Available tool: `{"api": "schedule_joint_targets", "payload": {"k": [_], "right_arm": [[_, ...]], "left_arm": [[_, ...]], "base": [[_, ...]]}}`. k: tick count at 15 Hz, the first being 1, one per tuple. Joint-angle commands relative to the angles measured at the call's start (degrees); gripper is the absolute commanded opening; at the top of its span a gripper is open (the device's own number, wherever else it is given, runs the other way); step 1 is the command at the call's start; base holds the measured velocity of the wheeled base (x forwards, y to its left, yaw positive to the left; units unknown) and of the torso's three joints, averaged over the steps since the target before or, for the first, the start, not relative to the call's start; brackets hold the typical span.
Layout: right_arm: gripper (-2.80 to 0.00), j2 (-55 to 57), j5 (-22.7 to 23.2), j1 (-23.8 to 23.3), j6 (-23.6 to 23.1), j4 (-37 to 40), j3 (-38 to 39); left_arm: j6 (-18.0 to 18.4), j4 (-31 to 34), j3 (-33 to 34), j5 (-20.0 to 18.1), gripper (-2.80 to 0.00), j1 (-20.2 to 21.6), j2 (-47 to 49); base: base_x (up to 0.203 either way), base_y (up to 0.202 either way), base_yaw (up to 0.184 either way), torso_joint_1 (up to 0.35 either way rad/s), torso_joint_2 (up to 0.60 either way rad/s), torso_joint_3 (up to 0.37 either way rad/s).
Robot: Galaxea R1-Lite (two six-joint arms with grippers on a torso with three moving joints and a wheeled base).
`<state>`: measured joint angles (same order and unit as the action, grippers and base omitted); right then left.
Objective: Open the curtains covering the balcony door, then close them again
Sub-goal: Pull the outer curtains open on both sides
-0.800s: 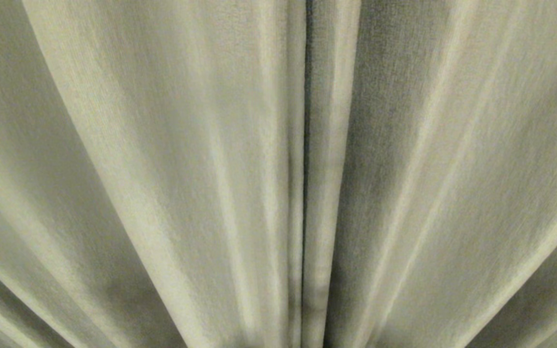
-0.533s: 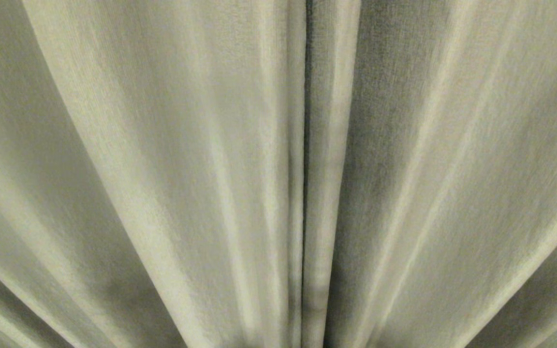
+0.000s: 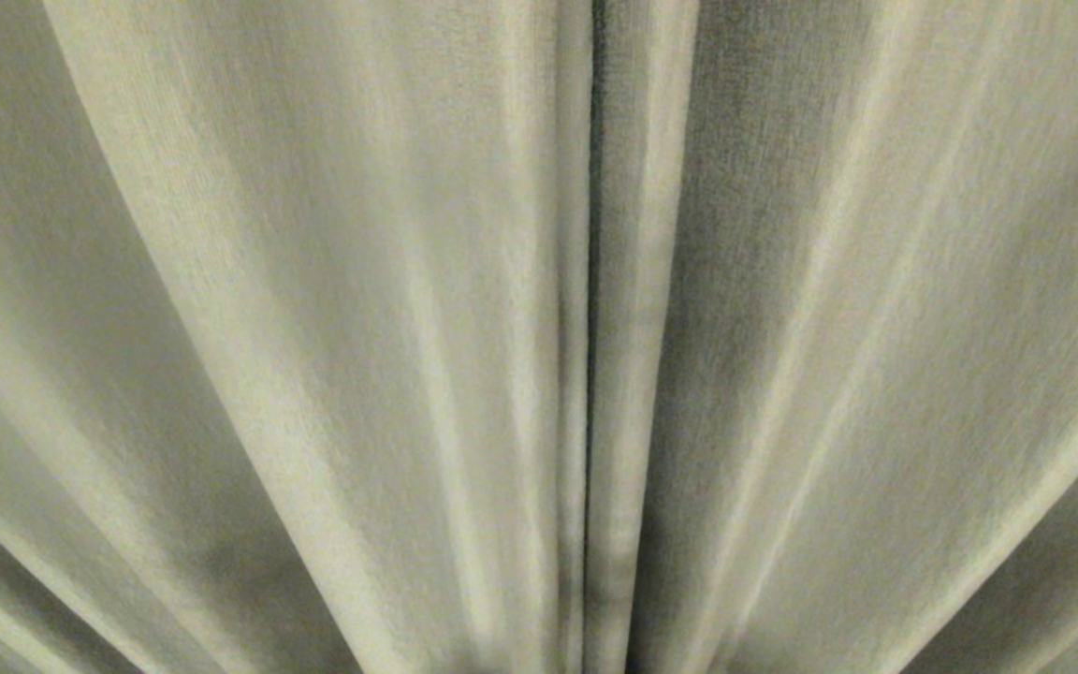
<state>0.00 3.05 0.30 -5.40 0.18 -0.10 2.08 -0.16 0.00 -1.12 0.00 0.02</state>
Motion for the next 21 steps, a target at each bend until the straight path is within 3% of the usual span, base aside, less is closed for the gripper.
{"api": "schedule_joint_targets", "payload": {"k": [1,10,13,15,21], "right_arm": [[-2.8,0.09,0.03,0.05,-0.05,-0.01,0.01],[-2.8,0.09,0.03,0.05,-0.05,-0.01,0.01],[-2.8,0.09,0.03,0.05,-0.05,-0.01,0.01],[-2.8,0.09,0.03,0.05,-0.05,-0.01,0.01],[-2.8,0.09,0.03,0.05,-0.05,-0.01,0.01]], "left_arm": [[0.02,-0.02,0.0,-0.02,-2.8,0.0,-0.02],[-0.12,-1.63,0.0,0.15,-2.8,0.0,-0.02],[-2.86,-8.92,0.0,-0.7,-2.8,0.0,-0.02],[-2.21,-12.02,0.0,-0.92,-2.8,0.0,-0.02],[-2.19,-13.15,-1.06,-8.96,-2.8,0.0,-0.02]], "base": [[0.0,0.0,0.0,0.0,0.0,0.0],[0.0,0.0,0.0,0.0,0.0,0.0],[0.0,0.0,0.0,0.0,0.0,0.0],[0.0,0.0,0.0,0.0,0.0,0.0],[0.0,0.0,0.0,0.0,0.0,0.0]]}}
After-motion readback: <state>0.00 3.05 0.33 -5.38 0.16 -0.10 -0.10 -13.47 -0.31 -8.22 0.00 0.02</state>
